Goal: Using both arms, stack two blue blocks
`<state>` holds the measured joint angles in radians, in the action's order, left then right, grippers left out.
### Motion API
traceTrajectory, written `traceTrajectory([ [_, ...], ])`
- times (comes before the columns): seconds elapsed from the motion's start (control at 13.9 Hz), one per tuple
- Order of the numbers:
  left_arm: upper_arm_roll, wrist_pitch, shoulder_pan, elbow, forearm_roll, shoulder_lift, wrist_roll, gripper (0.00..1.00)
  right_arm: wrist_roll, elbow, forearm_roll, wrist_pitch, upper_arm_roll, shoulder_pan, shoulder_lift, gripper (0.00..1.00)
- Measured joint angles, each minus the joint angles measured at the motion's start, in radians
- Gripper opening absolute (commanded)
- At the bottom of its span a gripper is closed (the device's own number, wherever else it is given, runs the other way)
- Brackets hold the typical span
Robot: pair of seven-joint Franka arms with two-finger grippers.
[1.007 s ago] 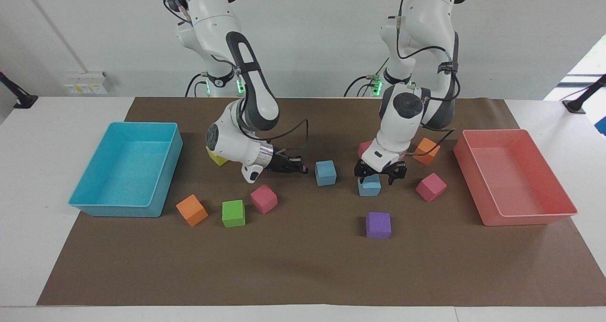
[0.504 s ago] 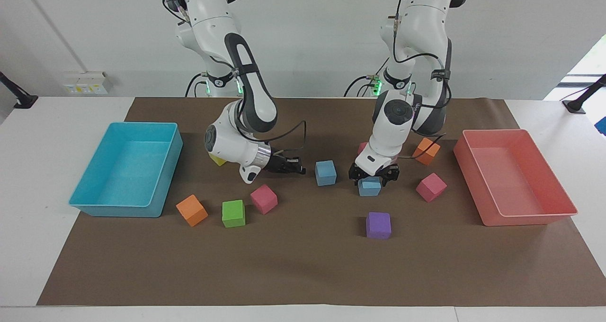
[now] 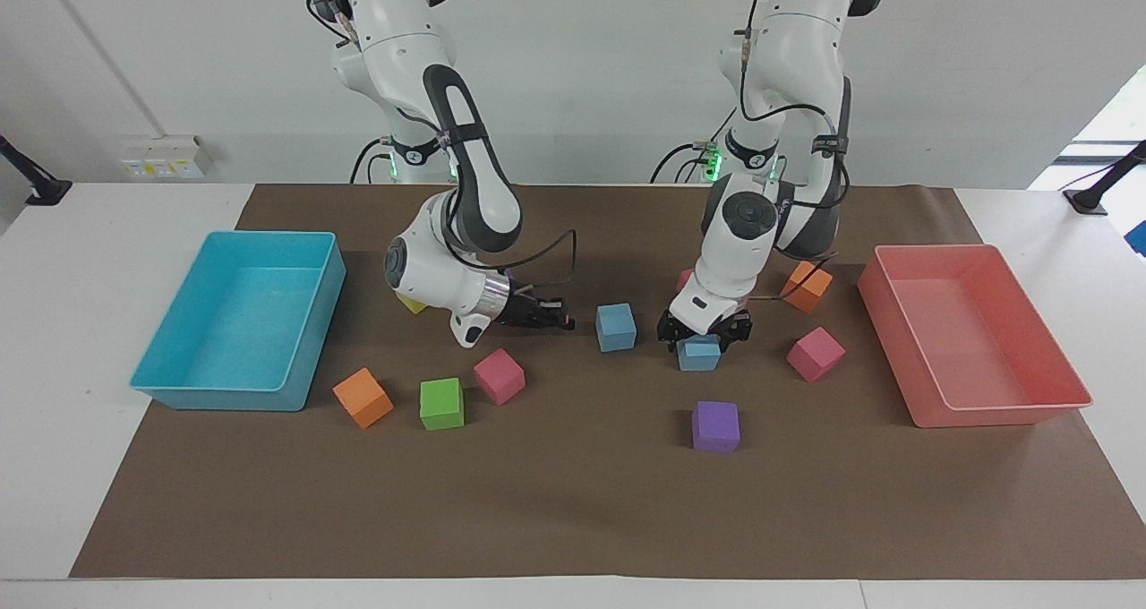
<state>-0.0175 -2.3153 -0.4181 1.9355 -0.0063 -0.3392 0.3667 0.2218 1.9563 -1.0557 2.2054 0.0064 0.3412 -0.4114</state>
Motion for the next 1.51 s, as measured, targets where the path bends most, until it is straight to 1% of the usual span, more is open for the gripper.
traceTrajectory([
  [0.07, 0.001, 0.0, 0.0, 0.001, 0.0, 0.0, 0.001, 1.0, 0.002, 0.002, 0.0, 0.0, 0.0, -0.001, 0.0, 0.0],
  [0.14, 0.003, 0.0, 0.0, 0.002, 0.0, 0.0, 0.001, 0.97, 0.003, 0.003, 0.0, 0.0, 0.0, -0.003, 0.0, 0.0],
  [0.22, 0.003, 0.0, 0.0, 0.002, 0.0, 0.0, 0.001, 0.83, 0.003, 0.003, 0.0, 0.0, 0.0, -0.004, 0.0, 0.0],
  [0.29, 0.004, 0.0, 0.0, 0.002, 0.0, 0.0, 0.003, 0.63, 0.003, 0.004, 0.0, 0.001, 0.0, -0.004, 0.0, 0.0],
  [0.36, 0.004, 0.0, 0.0, 0.002, 0.0, 0.0, 0.006, 0.36, 0.003, 0.004, 0.0, 0.001, 0.0, -0.004, 0.0, 0.0],
  [0.43, 0.005, -0.001, 0.0, 0.002, 0.0, 0.0, 0.01, 0.14, 0.003, 0.004, 0.0, 0.002, 0.0, -0.004, 0.0, 0.0],
  [0.5, 0.005, -0.001, 0.0, 0.002, 0.0, 0.0, 0.012, 0.1, 0.003, 0.005, 0.0, 0.002, 0.0, -0.004, 0.0, 0.0],
  [0.58, 0.005, -0.002, 0.0, 0.002, 0.0, 0.001, 0.013, 0.09, 0.003, 0.005, 0.0, 0.002, 0.0, -0.004, 0.0, 0.0],
  [0.65, 0.006, -0.002, 0.0, 0.002, 0.0, 0.001, 0.013, 0.06, 0.003, 0.005, 0.0, 0.002, 0.0, -0.004, 0.0, 0.0],
  [0.94, 0.014, 0.006, 0.0, -0.008, 0.0, 0.012, 0.021, 0.04, 0.003, 0.008, 0.0, 0.013, 0.001, -0.004, 0.0, 0.0],
  [1.08, 0.014, 0.057, 0.0, -0.034, 0.0, 0.036, 0.052, 0.04, 0.003, 0.009, 0.0, 0.016, 0.002, -0.002, 0.0, 0.0],
  [1.3, 0.007, 0.189, -0.007, -0.116, 0.0, 0.07, 0.12, 0.04, 0.003, 0.009, 0.0, 0.038, 0.004, 0.003, 0.0, 0.0],
  [1.37, 0.005, 0.213, -0.019, -0.143, 0.0, 0.073, 0.156, 0.0, 0.003, 0.009, 0.0, 0.04, 0.005, 0.006, 0.0, 0.0],
  [1.51, 0.003, 0.227, -0.051, -0.171, 0.001, 0.072, 0.231, 0.0, 0.003, 0.009, 0.0, 0.042, 0.006, 0.007, 0.0, 0.0],
])
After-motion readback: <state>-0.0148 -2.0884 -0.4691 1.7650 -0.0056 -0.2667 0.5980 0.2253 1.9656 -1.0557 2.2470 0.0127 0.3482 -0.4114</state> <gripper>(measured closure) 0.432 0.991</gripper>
